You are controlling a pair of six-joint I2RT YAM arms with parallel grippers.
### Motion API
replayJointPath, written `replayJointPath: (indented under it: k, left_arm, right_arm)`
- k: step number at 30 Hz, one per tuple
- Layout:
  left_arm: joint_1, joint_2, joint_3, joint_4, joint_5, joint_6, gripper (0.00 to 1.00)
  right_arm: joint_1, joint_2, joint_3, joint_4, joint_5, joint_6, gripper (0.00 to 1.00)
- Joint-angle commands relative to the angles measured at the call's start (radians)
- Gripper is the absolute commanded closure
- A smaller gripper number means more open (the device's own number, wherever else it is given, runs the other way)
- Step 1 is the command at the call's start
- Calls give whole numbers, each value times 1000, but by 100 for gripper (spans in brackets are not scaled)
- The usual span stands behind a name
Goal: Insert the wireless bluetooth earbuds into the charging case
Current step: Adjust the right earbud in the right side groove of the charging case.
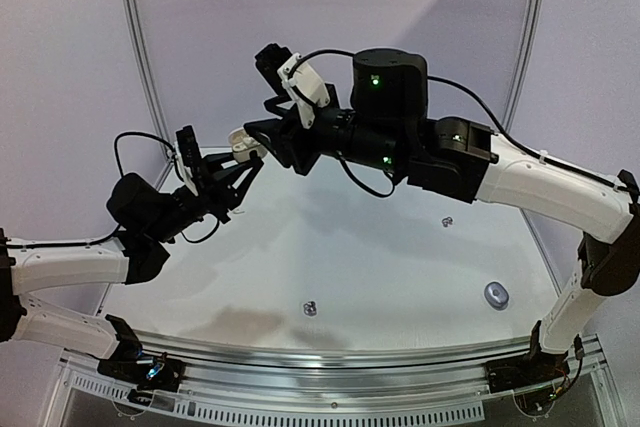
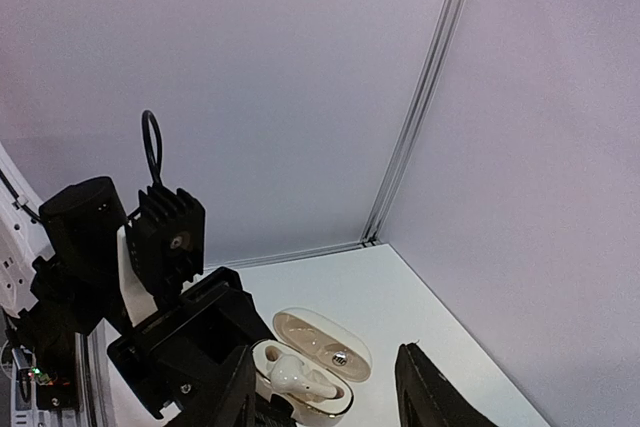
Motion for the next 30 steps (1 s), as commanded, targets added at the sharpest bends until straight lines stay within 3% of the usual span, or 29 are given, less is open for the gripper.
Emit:
replayJointPath:
  k: [1, 14, 25, 30]
  left_arm:
    - [5, -21, 24, -33, -12, 14, 100]
    - [7, -24, 26, -38, -6, 16, 100]
    - [10, -23, 30, -38, 0, 15, 100]
    - [10, -22, 31, -34, 6, 13, 100]
  right_arm:
    - [-1, 22, 45, -47, 15, 28, 52]
    - [0, 97, 92, -83, -11, 4, 54]
    - [-2, 104, 92, -74, 15, 6, 70]
    - [-4, 106, 94, -82, 22, 6, 73]
